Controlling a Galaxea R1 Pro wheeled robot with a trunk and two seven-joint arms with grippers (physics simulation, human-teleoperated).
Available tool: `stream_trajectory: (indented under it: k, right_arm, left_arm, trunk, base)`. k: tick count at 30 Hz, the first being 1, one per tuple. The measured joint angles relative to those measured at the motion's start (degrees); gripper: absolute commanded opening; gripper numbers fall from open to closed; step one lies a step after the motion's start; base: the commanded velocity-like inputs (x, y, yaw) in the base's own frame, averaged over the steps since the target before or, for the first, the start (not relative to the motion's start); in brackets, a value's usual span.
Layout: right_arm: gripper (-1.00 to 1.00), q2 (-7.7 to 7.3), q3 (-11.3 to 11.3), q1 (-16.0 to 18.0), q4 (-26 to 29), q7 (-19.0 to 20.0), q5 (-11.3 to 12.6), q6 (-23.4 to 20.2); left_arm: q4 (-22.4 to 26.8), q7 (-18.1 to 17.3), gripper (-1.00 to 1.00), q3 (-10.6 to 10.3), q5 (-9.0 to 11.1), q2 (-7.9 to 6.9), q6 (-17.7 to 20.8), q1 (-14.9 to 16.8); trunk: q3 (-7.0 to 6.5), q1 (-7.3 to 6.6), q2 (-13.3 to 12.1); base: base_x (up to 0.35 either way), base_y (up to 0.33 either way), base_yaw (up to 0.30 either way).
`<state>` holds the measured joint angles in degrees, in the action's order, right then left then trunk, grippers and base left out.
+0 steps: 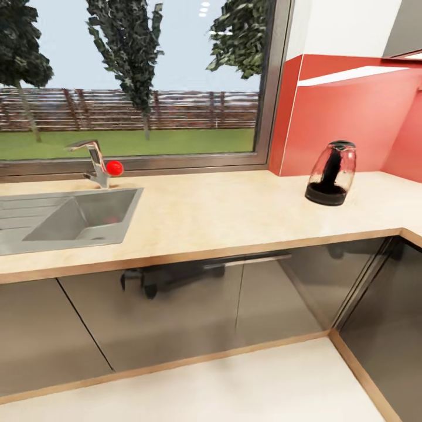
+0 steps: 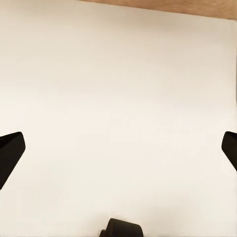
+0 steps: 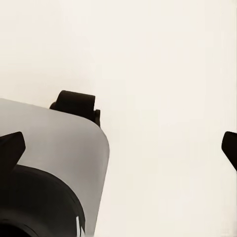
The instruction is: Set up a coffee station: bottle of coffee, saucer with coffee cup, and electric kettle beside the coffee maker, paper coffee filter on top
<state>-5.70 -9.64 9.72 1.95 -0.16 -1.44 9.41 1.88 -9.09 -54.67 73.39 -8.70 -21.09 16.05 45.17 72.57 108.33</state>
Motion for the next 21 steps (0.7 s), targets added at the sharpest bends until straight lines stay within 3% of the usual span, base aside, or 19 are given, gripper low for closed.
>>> stream_trajectory:
  k: [11, 21]
  right_arm:
    - [1.0, 0.0, 0.0, 0.0, 0.0, 0.0, 0.0, 0.0]
    - [1.0, 0.0, 0.0, 0.0, 0.0, 0.0, 0.0, -0.1]
  left_arm:
    - [0.0, 0.0, 1.0, 0.0, 0.0, 0.0, 0.0, 0.0]
    - [0.0, 0.0, 1.0, -0.1, 0.0, 0.09, 0.0, 0.0]
  trunk:
    - [0.0, 0.0, 0.0]
    - [0.0, 0.0, 0.0]
  base:
    - [0.0, -0.076, 0.255]
    - [0.0, -0.262, 0.037]
